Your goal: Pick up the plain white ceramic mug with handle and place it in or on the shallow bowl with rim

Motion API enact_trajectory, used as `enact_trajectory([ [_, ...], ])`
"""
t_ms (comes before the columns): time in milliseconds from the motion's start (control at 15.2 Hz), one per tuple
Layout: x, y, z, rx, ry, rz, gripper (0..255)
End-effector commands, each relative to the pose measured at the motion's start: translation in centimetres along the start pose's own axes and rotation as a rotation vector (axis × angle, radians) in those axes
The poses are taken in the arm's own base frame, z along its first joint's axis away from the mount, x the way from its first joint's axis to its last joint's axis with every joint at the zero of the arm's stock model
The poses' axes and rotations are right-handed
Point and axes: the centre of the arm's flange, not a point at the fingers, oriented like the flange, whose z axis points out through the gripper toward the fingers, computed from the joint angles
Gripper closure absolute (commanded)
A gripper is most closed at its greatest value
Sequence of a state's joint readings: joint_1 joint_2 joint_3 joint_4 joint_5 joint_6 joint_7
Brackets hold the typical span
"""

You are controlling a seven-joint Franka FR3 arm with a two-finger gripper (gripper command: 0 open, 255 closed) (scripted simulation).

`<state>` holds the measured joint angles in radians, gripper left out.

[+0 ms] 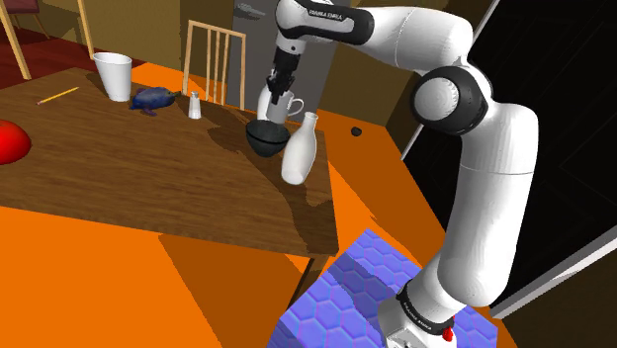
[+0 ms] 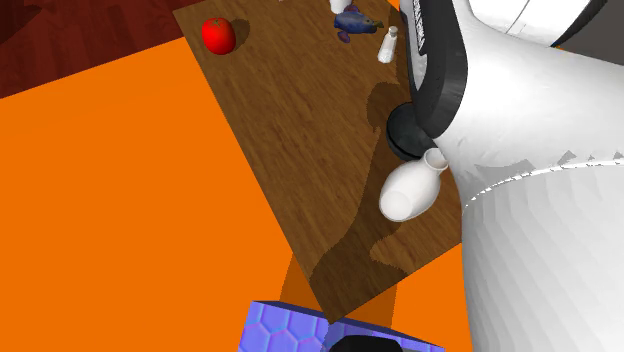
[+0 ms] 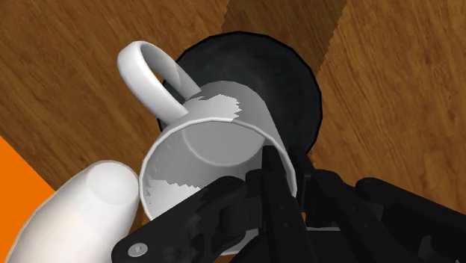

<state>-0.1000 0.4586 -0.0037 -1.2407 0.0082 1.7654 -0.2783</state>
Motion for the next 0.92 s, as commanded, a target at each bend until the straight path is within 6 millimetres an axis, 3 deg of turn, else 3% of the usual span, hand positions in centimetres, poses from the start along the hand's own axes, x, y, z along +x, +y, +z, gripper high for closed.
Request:
enact_trajectory([
  [0,0.0,-0.1,1.1,0.0,0.001,0.0,255],
  [462,-0.3,-0.1,4.9,0.0,0.001,0.0,255],
  [858,-0.3,-0.1,4.9,0.0,0.001,0.0,255],
])
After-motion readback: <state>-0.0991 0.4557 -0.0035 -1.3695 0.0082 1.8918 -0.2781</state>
